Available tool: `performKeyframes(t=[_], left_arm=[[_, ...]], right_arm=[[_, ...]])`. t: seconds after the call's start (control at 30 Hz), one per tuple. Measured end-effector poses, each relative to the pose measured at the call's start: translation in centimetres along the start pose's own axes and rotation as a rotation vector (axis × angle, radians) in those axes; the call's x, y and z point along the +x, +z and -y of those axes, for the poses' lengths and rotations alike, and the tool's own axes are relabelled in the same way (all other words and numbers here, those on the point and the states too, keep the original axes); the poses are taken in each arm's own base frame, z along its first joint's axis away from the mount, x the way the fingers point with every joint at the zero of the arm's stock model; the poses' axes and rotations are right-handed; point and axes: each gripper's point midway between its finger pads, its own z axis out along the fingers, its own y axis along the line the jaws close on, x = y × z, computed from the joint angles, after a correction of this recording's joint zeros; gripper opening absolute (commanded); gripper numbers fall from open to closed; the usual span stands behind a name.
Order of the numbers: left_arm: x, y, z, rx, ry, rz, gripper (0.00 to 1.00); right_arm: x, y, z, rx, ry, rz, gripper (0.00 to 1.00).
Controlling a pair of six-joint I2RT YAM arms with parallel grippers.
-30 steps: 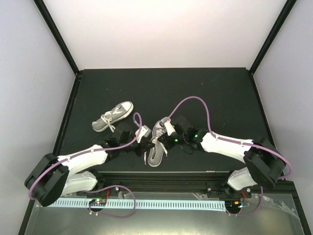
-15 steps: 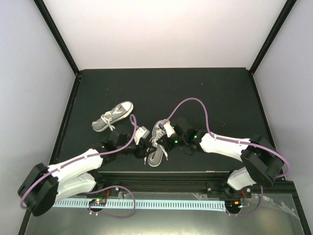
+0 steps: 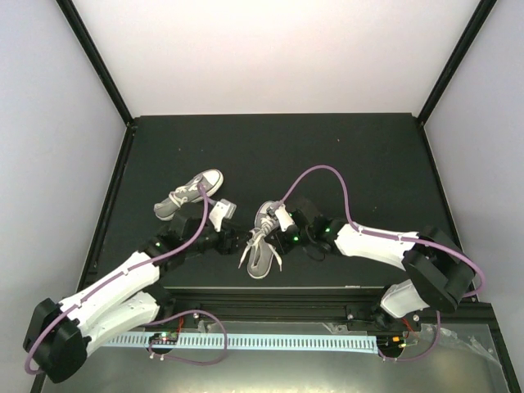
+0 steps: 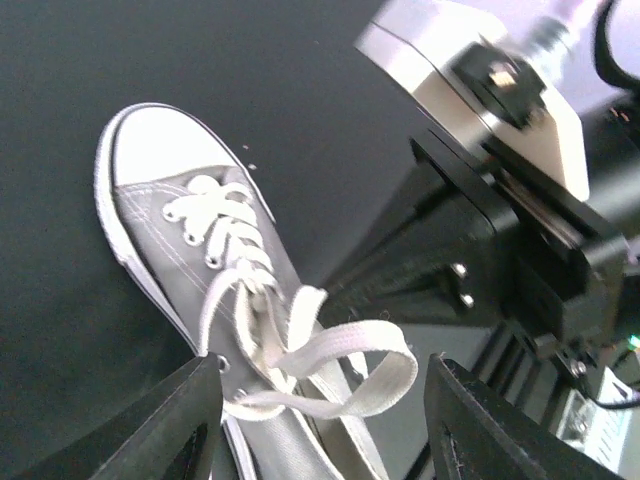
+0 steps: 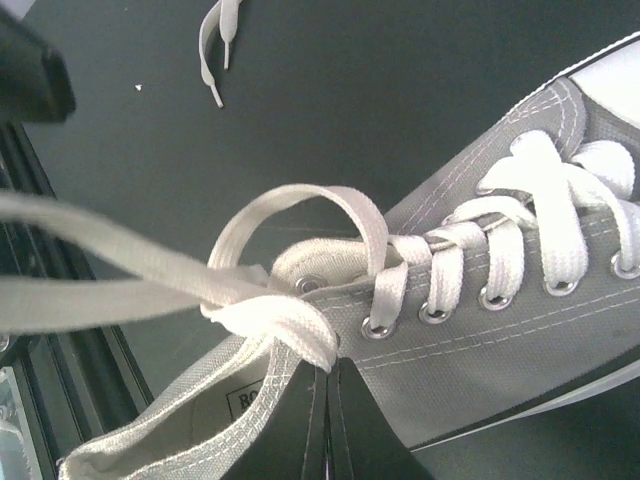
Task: Tie the shoes
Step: Wrap the shoelace around the shoelace.
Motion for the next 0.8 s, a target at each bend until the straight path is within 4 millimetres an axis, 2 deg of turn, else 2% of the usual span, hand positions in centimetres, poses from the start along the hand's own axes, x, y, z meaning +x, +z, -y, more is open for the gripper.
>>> performKeyframes(t=[0.13, 0.47, 0.73, 0.8], left_arm=[[-0.9, 0.4, -0.7, -0.015, -0.041, -0.018, 0.45], [-0.1, 0.4, 0.9, 0.089, -0.029, -0.069, 0.03], [3.4, 0.3, 0.7, 0.122, -0.051, -0.153, 0.03], [3.9, 0.2, 0.5, 0.114, -0.068, -0.171, 0.08]], right_arm=[[0.2, 0.0, 0.1, 0.002, 0.001, -0.005, 0.02], [0.1, 0.0, 0.2, 0.007, 0.001, -0.001, 0.02], [0.1, 0.0, 0.2, 0.008, 0.000, 0.000, 0.02], [0.1, 0.0, 0.2, 0.009, 0.001, 0.000, 0.02]])
